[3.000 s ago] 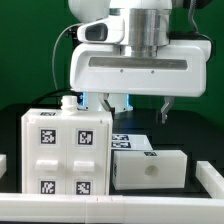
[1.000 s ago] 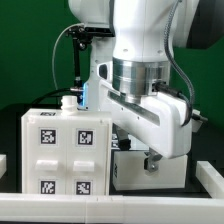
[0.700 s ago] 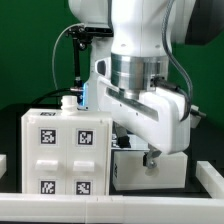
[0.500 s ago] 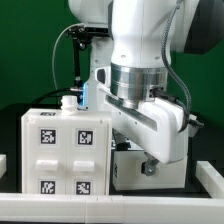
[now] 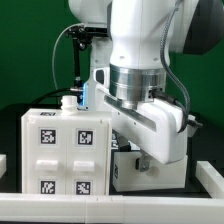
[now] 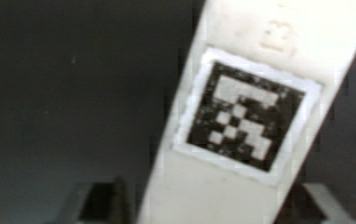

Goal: Assemble cabinet

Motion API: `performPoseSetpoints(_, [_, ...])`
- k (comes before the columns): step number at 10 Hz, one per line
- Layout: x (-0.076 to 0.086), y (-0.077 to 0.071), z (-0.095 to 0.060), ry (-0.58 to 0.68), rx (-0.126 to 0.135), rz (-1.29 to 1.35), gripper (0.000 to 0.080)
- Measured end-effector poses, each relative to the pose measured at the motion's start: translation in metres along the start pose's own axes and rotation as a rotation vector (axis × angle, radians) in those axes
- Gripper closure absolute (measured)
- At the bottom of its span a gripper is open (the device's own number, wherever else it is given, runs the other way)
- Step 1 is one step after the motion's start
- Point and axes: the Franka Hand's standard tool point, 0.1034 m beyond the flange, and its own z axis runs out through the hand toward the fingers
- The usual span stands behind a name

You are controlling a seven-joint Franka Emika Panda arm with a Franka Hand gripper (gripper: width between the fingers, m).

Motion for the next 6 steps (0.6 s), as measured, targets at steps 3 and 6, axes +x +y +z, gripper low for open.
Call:
performPoseSetpoints(3, [0.001,-0.001,-0.004,0.001,0.006,-0.013,0.0512])
performPoseSetpoints(6, [-0.001,0.003,-0.041,-0.036,0.009,-0.148,0.0512])
